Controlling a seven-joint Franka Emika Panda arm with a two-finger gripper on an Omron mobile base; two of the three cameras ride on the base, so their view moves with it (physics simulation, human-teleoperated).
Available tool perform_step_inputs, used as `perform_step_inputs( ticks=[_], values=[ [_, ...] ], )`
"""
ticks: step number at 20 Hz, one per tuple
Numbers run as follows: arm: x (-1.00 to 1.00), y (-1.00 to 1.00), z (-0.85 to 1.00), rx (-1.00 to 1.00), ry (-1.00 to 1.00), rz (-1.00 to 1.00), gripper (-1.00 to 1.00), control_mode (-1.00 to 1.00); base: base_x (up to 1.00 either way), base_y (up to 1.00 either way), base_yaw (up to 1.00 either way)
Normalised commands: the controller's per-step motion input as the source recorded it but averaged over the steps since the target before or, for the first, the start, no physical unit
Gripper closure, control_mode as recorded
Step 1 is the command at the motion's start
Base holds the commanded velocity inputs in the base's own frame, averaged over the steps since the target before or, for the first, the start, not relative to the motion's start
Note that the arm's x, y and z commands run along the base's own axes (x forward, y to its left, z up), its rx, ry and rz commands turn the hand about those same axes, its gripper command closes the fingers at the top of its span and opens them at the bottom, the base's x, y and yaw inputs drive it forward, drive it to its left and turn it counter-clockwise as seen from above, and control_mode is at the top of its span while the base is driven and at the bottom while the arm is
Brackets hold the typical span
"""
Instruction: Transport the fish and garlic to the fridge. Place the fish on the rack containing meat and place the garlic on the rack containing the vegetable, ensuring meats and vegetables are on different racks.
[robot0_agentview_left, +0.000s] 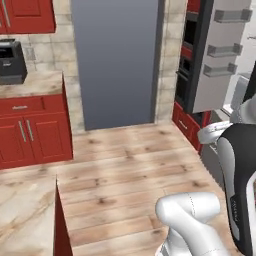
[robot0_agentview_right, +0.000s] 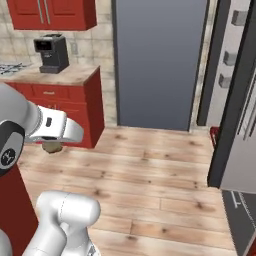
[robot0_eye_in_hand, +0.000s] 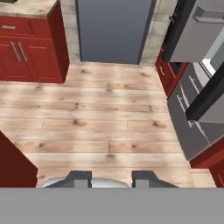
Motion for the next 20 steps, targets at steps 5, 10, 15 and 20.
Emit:
perform_step_inputs(
  ticks=[5, 10, 15, 20],
  values=[
    [0.00, 0.00, 0.00, 0.00, 0.00, 0.00, 1.00, 1.00, 1.00, 0.00, -0.14],
    [0.00, 0.00, 0.00, 0.00, 0.00, 0.00, 1.00, 1.00, 1.00, 0.00, -0.42],
    [0.00, 0.00, 0.00, 0.00, 0.00, 0.00, 1.00, 1.00, 0.85, 0.10, -0.61],
    [0.00, 0.00, 0.00, 0.00, 0.00, 0.00, 1.00, 1.00, 0.82, 0.25, -0.61]
  ],
)
